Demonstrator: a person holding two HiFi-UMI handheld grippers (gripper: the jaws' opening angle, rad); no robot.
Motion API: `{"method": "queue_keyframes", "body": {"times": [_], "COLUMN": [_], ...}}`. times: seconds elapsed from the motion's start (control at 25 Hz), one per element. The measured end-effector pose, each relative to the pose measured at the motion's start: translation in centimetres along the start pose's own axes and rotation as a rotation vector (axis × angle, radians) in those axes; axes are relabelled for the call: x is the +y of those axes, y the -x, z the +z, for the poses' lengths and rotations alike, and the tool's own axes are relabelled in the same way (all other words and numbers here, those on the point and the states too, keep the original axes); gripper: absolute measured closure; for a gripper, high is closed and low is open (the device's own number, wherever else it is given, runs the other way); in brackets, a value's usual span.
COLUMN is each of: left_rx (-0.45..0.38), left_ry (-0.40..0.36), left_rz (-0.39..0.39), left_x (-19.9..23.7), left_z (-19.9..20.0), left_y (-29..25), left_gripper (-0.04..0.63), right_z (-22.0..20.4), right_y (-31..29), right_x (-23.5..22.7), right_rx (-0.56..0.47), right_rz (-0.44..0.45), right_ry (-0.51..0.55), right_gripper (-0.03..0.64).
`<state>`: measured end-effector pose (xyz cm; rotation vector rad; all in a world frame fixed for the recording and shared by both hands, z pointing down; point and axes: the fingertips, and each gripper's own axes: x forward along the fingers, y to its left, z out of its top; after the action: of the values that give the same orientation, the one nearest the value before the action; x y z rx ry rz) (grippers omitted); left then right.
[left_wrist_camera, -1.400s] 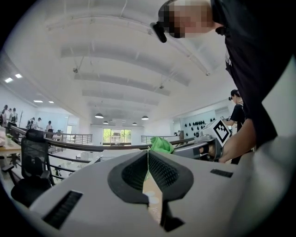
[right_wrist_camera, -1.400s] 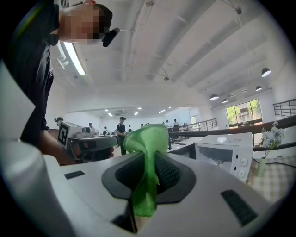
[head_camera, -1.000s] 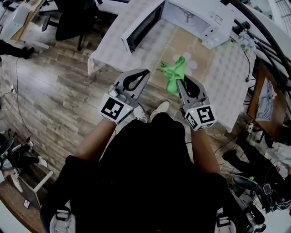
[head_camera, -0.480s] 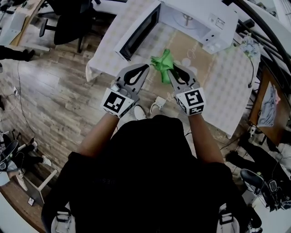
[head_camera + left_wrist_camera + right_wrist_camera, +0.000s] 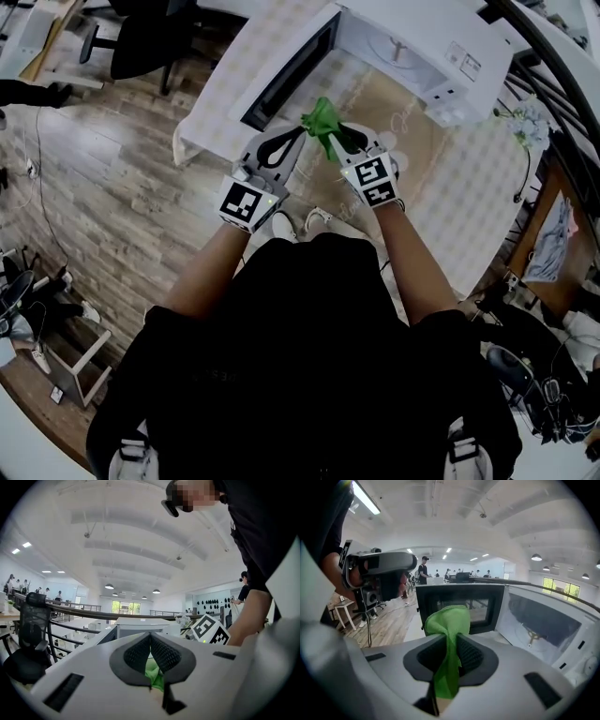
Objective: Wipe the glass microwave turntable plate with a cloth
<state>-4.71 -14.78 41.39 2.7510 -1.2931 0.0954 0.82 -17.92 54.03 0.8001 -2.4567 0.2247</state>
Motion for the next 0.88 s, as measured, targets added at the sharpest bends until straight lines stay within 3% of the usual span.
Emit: {"method": "queue_keyframes", "body": {"times": [0.16,0.88], "left_rx": [0.027,0.108], "left_ry": [0.043,0.049], "left_rz": [0.024,0.082], "left_x": [1.2,2.5], "left_z": [-1.6,-6.3], "left_y": [-1.4,-5.1], "left_gripper": [0.575,0.574], "right_z": [-2.3,-9.5], "right_y": [-3.4,-13.6], "right_x": [-0.9,-4.4], "right_rx": [0.08,0.324], "right_rz": [0.037,0.147], "right_ry": [0.031,0.214], "right_gripper": [0.538,0.535]}}
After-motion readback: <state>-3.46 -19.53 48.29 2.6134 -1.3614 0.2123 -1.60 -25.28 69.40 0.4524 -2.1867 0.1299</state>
